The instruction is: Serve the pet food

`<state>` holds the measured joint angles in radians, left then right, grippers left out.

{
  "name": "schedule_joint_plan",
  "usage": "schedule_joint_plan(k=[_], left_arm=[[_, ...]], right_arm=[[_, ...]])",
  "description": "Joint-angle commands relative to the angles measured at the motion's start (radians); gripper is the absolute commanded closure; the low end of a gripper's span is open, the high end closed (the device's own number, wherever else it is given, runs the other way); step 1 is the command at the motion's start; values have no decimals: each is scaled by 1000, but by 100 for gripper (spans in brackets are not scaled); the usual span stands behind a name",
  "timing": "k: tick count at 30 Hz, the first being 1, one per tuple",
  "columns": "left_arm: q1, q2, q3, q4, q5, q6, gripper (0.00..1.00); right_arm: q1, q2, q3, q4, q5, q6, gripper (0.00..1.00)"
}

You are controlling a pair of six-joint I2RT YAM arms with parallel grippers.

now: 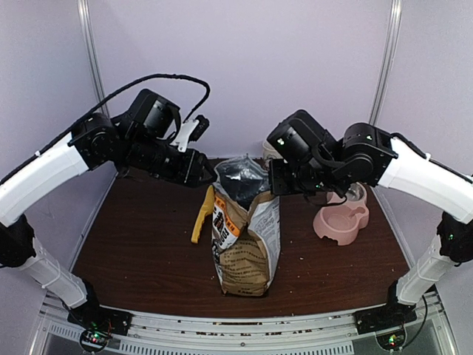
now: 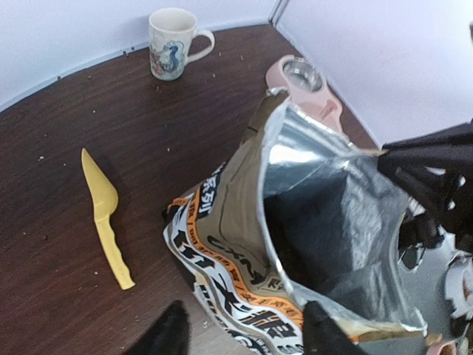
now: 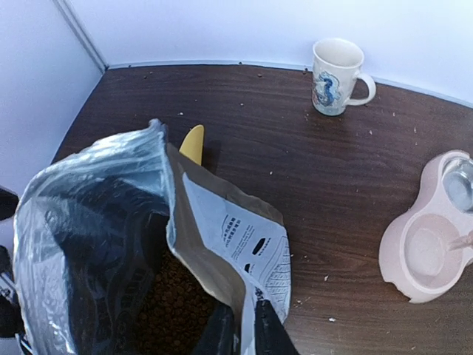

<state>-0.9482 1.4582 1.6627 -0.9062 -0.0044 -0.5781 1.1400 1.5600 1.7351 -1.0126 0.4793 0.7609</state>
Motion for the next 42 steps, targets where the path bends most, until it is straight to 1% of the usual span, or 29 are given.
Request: schedule_joint_plan(k=[1, 4, 6, 8, 10, 13, 16, 19, 22, 26, 28, 30, 33, 37, 42], left_arm=[[8, -134, -71, 214, -6, 15, 33], [9, -233, -158, 326, -32, 33, 19], [25, -295, -237, 388, -40, 42, 14], [77, -340, -340, 425, -7, 22, 13], [145, -370, -448, 473, 51, -15, 13], [230, -377, -583, 570, 137, -39, 15], [305, -314, -660, 644, 228, -45, 22], [367, -221, -686, 720, 280, -48, 26], [409, -116, -656, 742, 286, -37, 31], [428, 23, -594, 756, 238, -11, 34], [429, 95, -564, 751, 199, 7, 37], [430, 168, -552, 775, 191, 18, 41], [430, 235, -564, 843, 200, 10, 45], [429, 304, -571, 916, 230, 15, 46], [428, 376, -544, 946, 268, 46, 47]], right_arm=[[-9, -103, -24, 66, -14, -58, 75], [-9, -184, -72, 142, -31, -101, 48], [-9, -247, -117, 183, -26, -122, 35], [-17, -294, -167, 209, -18, -127, 29], [-39, -331, -223, 228, -27, -122, 25], [-86, -384, -345, 268, -80, -103, 24], [-136, -446, -477, 364, -170, -83, 23], [-176, -506, -591, 443, -229, -55, 22], [-191, -545, -654, 475, -243, -35, 22], [-194, -572, -688, 476, -243, -18, 22], [-195, -578, -696, 477, -244, -13, 22], [-196, -582, -697, 475, -243, -12, 22], [-198, -590, -697, 469, -239, -11, 22], [-199, -597, -702, 463, -234, -14, 21], [-200, -581, -699, 461, -246, -16, 21]])
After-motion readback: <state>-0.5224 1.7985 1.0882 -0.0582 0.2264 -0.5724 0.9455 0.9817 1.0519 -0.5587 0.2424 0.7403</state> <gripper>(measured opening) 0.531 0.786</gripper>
